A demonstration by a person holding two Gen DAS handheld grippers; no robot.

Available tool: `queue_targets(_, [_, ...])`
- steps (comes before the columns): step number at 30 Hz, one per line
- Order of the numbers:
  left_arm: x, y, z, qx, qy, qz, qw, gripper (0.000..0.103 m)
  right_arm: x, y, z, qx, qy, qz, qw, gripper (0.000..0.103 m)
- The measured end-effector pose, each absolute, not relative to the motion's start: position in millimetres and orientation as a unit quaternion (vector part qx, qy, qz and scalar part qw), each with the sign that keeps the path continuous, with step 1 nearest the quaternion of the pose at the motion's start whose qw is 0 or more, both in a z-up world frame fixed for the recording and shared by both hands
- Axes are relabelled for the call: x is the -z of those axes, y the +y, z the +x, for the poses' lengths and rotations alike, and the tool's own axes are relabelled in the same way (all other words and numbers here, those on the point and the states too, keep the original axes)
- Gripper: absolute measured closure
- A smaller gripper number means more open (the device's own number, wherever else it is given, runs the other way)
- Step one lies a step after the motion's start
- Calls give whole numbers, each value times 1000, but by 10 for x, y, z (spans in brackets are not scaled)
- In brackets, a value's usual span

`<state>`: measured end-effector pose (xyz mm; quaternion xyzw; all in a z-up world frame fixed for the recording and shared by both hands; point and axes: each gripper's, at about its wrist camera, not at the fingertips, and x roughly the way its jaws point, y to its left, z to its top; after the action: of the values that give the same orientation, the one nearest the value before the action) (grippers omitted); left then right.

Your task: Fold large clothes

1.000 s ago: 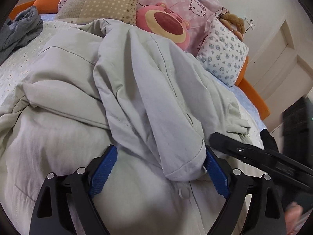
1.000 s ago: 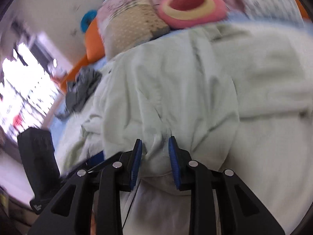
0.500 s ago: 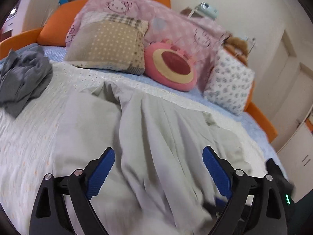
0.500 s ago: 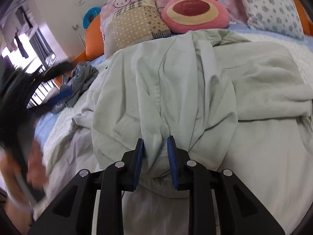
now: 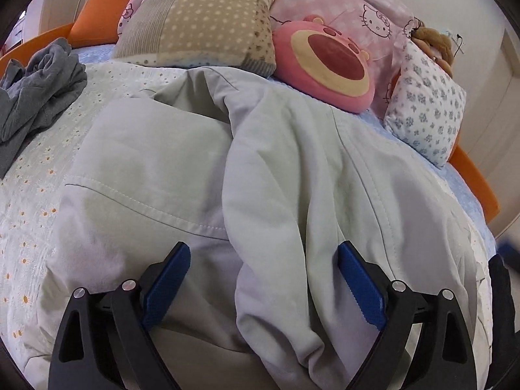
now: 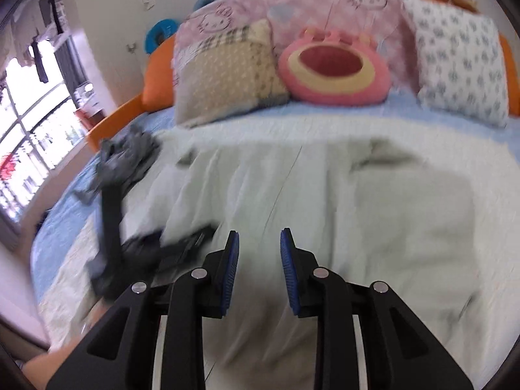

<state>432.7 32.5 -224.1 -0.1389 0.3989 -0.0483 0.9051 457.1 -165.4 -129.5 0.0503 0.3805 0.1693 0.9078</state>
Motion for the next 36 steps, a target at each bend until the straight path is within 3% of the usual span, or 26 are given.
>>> queue_targets(4, [2230,318,4316,52,394,-140,907,9,1430,-1721,4987,-119,392,42,912,75])
queue_targets(8, [2246,241,4378,55,395,-131,908,7,1925,-1804,5257,-67,427,12,902,76])
queue_targets(11, [2248,199,4397,53,396,-119,909,5,2200,-1771,5192,-67,400,-10,914,75])
queue_targets(17, [2212,182,4417,56,409,-108,904,5,2013,-1761,5037,-58,394,-28,917,73])
queue_targets(19, [2124,216,4354,68,424,-87,899,4,1812,-1845,4847,-76,392,-11,917,69])
queue_targets(20, [2039,265,4214,79,425,-78,898,4,1685,-1896,4712,-89,385,-3,919,59])
queue_targets(21, [1987,312,4111,88,424,-77,898,4,1516,-1984,4477,-107,372,1,922,35])
queue_targets(23, [1827,503,3723,114,423,-68,896,4,1257,-2152,3970,-139,341,-6,930,10])
queue_targets(30, [1605,1502,2418,134,447,13,884,4,918,-2940,2484,-176,357,-8,917,10])
queue_targets(36, [1715,2262,1891,151,493,-34,856,4,1079,-3507,1752,-126,423,0,897,10])
